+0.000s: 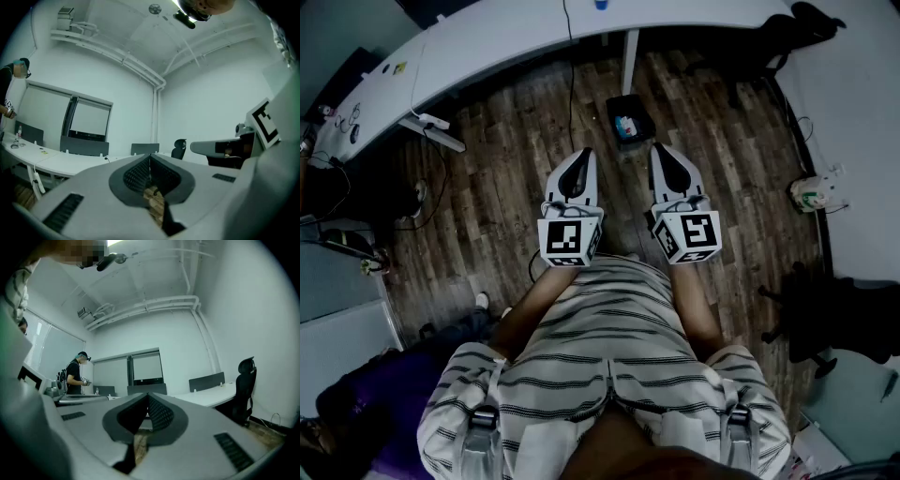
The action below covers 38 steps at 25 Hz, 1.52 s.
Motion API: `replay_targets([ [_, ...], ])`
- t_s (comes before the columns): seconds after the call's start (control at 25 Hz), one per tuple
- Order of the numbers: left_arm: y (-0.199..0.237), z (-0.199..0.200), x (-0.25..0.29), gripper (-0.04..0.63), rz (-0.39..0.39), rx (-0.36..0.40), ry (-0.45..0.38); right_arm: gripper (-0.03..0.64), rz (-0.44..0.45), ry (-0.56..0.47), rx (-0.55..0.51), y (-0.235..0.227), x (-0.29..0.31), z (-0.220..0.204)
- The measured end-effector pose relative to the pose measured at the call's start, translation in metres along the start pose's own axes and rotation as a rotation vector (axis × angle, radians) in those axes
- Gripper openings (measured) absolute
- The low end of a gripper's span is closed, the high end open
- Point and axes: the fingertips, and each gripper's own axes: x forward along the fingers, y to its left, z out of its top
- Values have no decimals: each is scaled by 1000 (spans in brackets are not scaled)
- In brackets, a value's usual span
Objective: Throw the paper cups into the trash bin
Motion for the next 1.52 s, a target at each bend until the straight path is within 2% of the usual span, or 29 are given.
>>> replay_targets([
  [0.48, 32, -6, 27, 23, -29, -21, 12, 17, -13, -1, 22, 2, 41, -8],
  [1.16, 120, -13, 78, 25, -138, -43, 24, 17, -111, 11, 0, 27, 136, -23],
  [1.52, 142, -28, 102, 23, -145, -72, 56, 17, -126, 56, -30, 28, 164, -31],
])
